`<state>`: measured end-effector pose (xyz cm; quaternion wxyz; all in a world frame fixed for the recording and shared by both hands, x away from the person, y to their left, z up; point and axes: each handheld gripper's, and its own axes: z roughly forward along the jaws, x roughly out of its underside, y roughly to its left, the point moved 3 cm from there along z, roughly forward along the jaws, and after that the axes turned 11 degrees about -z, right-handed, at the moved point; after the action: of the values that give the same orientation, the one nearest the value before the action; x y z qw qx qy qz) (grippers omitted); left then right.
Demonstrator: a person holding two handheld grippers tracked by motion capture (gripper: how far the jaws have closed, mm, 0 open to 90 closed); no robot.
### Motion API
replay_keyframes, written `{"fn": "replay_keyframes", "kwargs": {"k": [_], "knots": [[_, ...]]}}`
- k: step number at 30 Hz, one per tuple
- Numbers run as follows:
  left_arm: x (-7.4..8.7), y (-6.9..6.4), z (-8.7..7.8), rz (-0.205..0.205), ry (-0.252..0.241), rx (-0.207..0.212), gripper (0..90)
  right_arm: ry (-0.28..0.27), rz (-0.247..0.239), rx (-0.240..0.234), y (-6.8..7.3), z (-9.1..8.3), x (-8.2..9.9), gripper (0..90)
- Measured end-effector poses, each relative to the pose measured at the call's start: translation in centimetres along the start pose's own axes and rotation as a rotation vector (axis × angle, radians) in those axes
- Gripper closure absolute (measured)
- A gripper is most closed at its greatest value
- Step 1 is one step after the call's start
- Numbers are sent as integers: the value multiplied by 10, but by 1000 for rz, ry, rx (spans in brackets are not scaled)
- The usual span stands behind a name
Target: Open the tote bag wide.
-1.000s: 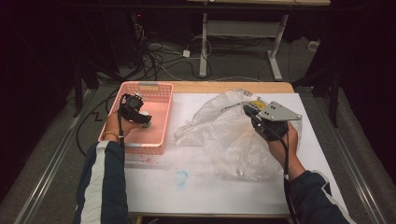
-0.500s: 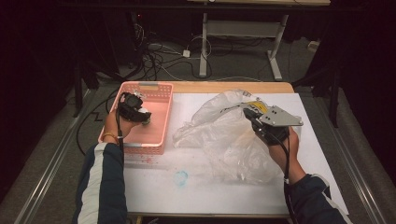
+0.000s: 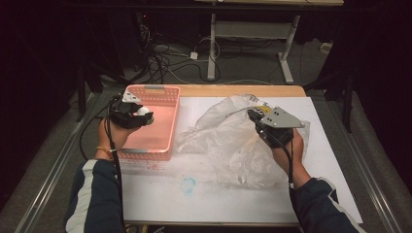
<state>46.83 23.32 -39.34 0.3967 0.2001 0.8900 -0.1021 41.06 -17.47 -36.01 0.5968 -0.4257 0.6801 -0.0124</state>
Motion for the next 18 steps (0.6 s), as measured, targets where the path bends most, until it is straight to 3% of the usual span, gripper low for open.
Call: {"fn": "replay_keyframes", "kwargs": {"k": [1, 5, 6, 7, 8, 9, 11, 14, 18], "knots": [[1, -4, -10, -4, -43, 19, 484, 2, -2, 1, 0, 1, 0, 900], [2, -13, -26, 9, -97, 36, 484, 10, 3, 3, 0, 3, 1, 900], [3, -22, -37, 31, -132, 47, 484, 15, 9, 7, 0, 6, 2, 900], [3, -22, -37, 31, -132, 47, 484, 17, 12, 6, 0, 6, 2, 900], [3, -34, -47, 64, -157, 61, 484, 22, 13, 9, 0, 7, 3, 900], [3, -34, -47, 64, -157, 61, 484, 25, 15, 10, 0, 8, 3, 900], [2, -53, -61, 122, -189, 84, 484, 31, 20, 6, 0, 10, 3, 900], [2, -65, -68, 151, -205, 106, 484, 38, 18, 11, 0, 11, 3, 900], [3, -84, -73, 202, -203, 127, 484, 40, 18, 15, -1, 12, 2, 900]]}}
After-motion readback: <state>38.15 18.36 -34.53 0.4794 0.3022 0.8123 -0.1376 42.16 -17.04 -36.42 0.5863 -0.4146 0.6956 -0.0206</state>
